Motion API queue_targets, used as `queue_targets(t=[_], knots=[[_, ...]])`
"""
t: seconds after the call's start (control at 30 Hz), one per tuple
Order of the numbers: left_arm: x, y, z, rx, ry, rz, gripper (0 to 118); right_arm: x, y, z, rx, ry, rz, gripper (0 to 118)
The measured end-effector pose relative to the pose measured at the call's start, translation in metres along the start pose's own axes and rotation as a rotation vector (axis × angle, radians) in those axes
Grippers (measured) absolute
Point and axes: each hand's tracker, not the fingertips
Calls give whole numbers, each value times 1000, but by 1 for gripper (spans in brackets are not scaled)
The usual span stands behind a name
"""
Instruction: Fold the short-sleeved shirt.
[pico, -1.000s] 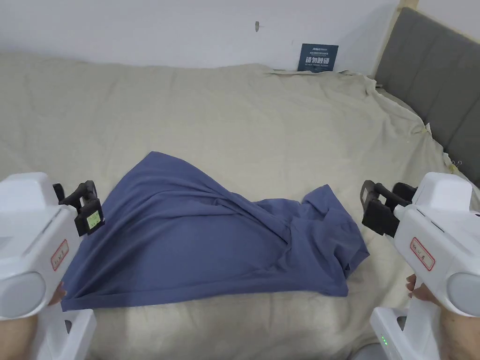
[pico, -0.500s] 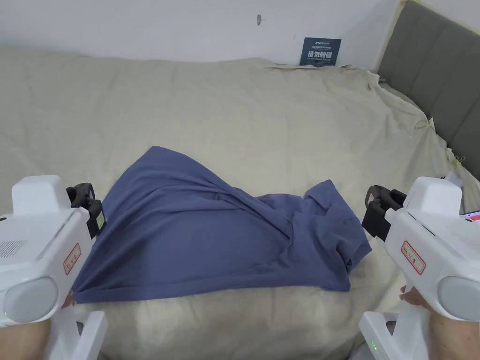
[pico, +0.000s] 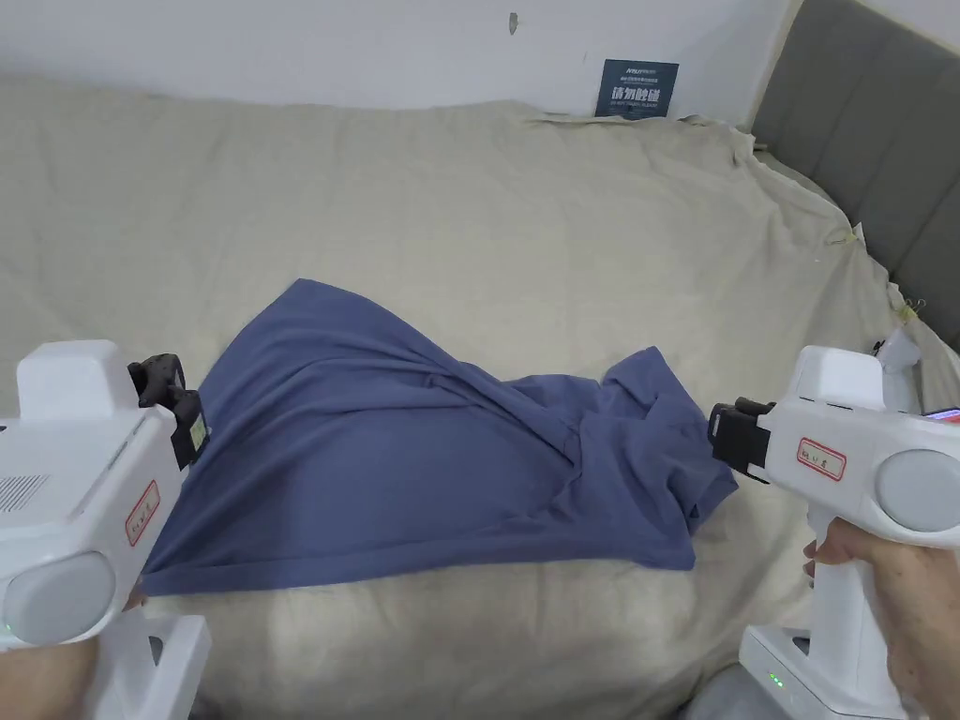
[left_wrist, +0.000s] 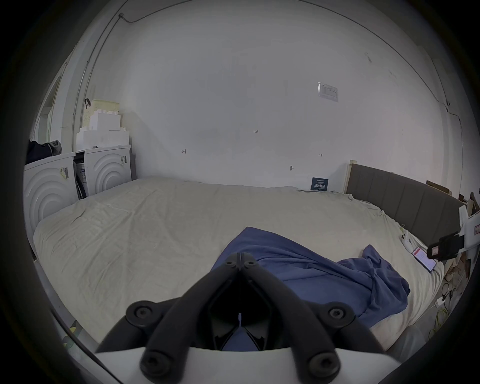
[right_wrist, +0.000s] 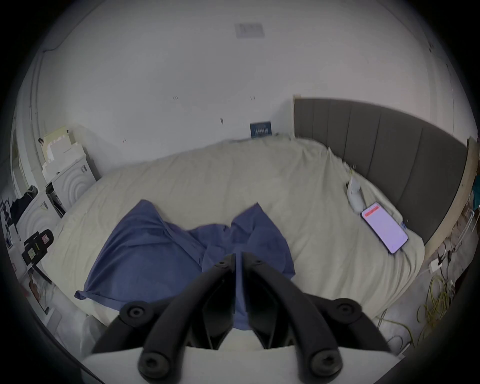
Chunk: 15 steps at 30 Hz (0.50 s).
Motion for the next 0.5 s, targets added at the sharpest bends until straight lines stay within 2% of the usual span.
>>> queue_targets(t=[0.03, 0.07, 0.1, 0.17, 0.33, 0.47, 0.5], knots=[[1, 0, 0, -2, -2, -1, 0, 2, 0, -5, -49, 2, 5, 35], [1, 0, 0, -4, -4, -1, 0, 4, 0, -11, -81, 3, 11, 58], [2, -1, 0, -6, -6, -3, 0, 4, -3, -15, -78, -1, 10, 72], [3, -2, -1, -10, -4, -7, 0, 4, -7, -25, -157, -17, 52, 89], [3, -5, -1, -22, -1, -3, 0, 1, -31, -48, -258, -59, 85, 90], [0, -9, -2, -36, 4, -7, 0, -1, -55, -63, -331, -55, 57, 89], [0, -9, -3, -40, 4, -8, 0, -1, -60, -65, -334, -56, 49, 85]])
